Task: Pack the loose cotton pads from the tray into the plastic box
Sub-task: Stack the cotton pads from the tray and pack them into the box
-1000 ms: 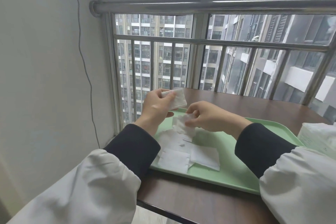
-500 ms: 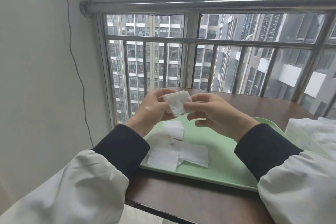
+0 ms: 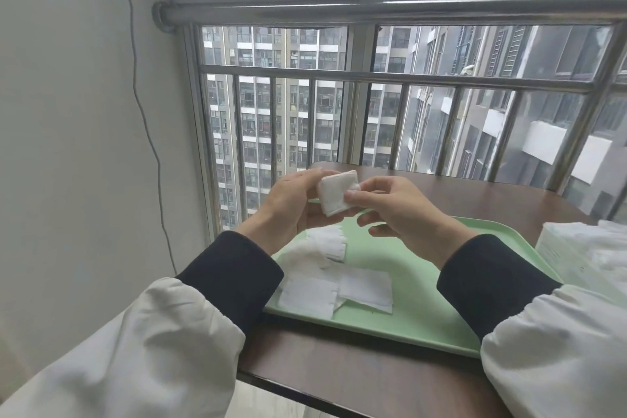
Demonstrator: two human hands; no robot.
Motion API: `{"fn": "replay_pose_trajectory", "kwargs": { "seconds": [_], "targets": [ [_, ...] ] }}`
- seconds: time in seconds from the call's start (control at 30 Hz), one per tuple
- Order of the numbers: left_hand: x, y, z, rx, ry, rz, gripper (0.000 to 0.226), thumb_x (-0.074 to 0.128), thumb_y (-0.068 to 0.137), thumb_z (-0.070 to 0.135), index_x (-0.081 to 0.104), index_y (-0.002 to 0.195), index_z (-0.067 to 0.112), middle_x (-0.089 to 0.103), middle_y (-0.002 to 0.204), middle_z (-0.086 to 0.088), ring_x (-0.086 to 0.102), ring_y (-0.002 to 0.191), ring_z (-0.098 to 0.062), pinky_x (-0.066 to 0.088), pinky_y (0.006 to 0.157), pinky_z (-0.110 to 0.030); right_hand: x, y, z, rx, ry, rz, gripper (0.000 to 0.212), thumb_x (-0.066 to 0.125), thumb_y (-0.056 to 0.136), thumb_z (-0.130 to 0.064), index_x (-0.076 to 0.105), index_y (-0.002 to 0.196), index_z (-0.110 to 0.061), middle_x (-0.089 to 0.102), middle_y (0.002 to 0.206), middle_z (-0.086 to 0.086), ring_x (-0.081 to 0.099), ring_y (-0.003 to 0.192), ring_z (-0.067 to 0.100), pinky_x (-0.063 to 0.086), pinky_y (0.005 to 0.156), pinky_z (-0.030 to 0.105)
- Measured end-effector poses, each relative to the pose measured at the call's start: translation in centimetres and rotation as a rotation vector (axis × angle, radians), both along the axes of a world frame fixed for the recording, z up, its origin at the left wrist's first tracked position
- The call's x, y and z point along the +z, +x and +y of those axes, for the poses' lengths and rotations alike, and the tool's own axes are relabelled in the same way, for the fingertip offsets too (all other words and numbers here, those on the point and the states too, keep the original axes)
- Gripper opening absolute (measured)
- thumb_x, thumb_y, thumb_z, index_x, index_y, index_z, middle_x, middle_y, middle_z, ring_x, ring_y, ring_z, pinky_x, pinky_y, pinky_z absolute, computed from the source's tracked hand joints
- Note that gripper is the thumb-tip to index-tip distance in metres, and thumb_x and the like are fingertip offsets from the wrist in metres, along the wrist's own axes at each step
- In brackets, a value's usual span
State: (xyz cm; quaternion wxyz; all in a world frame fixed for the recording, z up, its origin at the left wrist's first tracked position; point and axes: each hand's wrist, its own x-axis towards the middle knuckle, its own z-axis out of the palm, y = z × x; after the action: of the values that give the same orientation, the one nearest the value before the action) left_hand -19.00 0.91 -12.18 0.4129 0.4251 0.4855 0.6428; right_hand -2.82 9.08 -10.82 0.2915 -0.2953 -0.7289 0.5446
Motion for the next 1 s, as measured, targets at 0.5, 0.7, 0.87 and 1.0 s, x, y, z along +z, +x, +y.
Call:
{"fn": "replay_pose_trajectory", "kwargs": {
  "seconds": [0.5,0.7,0.87,1.0],
  "targets": [
    [-0.2,-1.3,-0.1,0.500,-0.052,0.131,0.019,0.047,0.095,0.001,0.058,0.096,0.017,0.069,0.094,-0.014,0.073,0.069,-0.024,0.062,0.063,-0.033,0.3,-2.7,1.3,0.102,0.580,-0.630,0.025,0.071,0.090,-0.031,0.068,0.113,-0.020,0.068,0.109,-0.002,0.065,0.091,0.013,0.054,0.074,0.022],
    [-0.2,-1.1,0.0,0.475,-0.045,0.141,0.020,0.046,0.097,0.004,0.060,0.107,0.013,0.070,0.099,-0.012,0.074,0.070,-0.019,0.061,0.060,-0.028,0.3,-4.5,1.0,0.187,0.571,-0.786,0.055,0.080,0.083,-0.035,0.058,0.132,-0.022,0.062,0.111,-0.004,0.063,0.087,0.014,0.050,0.064,0.023],
    [-0.2,-1.1,0.1,0.474,-0.060,0.145,0.022,0.047,0.097,0.006,0.059,0.114,0.012,0.070,0.101,-0.011,0.075,0.074,-0.021,0.059,0.060,-0.028,0.7,-5.0,0.7,0.194,0.578,-0.907,0.034,0.077,0.083,-0.032,0.065,0.107,-0.011,0.062,0.080,-0.003,0.059,0.064,0.016,0.047,0.061,0.026],
    [-0.2,-1.1,-0.1,0.480,-0.049,0.148,0.019,0.047,0.097,0.005,0.059,0.108,0.014,0.070,0.100,-0.011,0.074,0.073,-0.021,0.060,0.061,-0.029,0.7,-3.9,0.5,0.208,0.439,-0.772,0.015,0.075,0.083,-0.022,0.070,0.089,-0.009,0.064,0.072,0.003,0.057,0.061,0.018,0.047,0.058,0.028]
  ]
}}
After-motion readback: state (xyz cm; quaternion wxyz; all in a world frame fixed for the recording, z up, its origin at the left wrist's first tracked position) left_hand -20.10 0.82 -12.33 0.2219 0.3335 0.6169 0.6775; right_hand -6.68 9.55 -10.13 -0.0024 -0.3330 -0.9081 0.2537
